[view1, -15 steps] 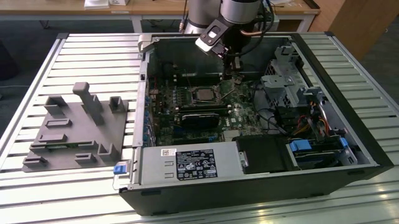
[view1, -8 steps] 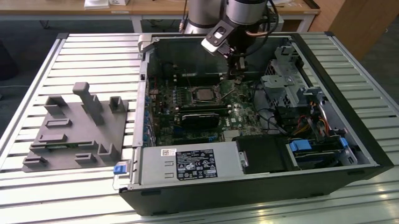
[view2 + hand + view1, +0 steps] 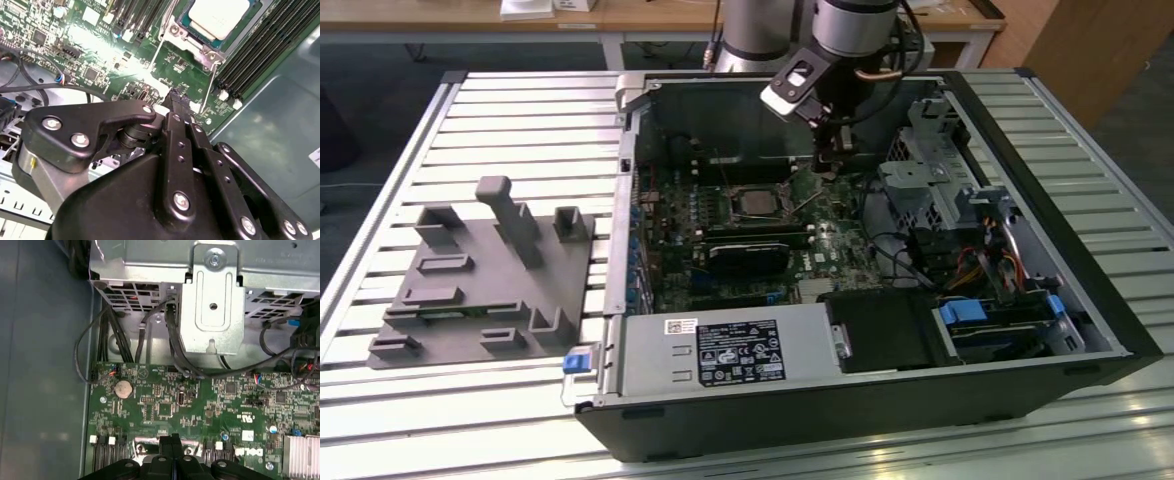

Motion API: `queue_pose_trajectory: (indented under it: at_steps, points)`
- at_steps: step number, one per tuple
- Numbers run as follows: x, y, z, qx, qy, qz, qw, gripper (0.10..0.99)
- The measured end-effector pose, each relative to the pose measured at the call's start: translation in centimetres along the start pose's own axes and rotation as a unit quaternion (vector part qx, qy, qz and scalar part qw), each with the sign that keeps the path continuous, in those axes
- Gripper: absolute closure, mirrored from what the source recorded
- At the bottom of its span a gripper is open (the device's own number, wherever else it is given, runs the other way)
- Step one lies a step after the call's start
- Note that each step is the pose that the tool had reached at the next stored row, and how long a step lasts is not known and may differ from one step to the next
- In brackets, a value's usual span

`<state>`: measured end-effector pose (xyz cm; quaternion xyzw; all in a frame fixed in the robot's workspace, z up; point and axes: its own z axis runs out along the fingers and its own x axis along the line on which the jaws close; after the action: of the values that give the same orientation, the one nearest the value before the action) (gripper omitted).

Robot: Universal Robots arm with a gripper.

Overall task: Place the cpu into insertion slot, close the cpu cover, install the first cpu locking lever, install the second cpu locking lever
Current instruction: 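Close the cpu cover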

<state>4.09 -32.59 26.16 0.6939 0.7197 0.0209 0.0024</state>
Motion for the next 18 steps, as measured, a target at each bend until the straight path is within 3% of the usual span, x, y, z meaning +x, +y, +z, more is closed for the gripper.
queue_pose_trajectory:
  at_steps: [18]
  points:
    - [0.50,1.97,1.14,-0.0002,-0.0005,0.007,1.0000,0.980]
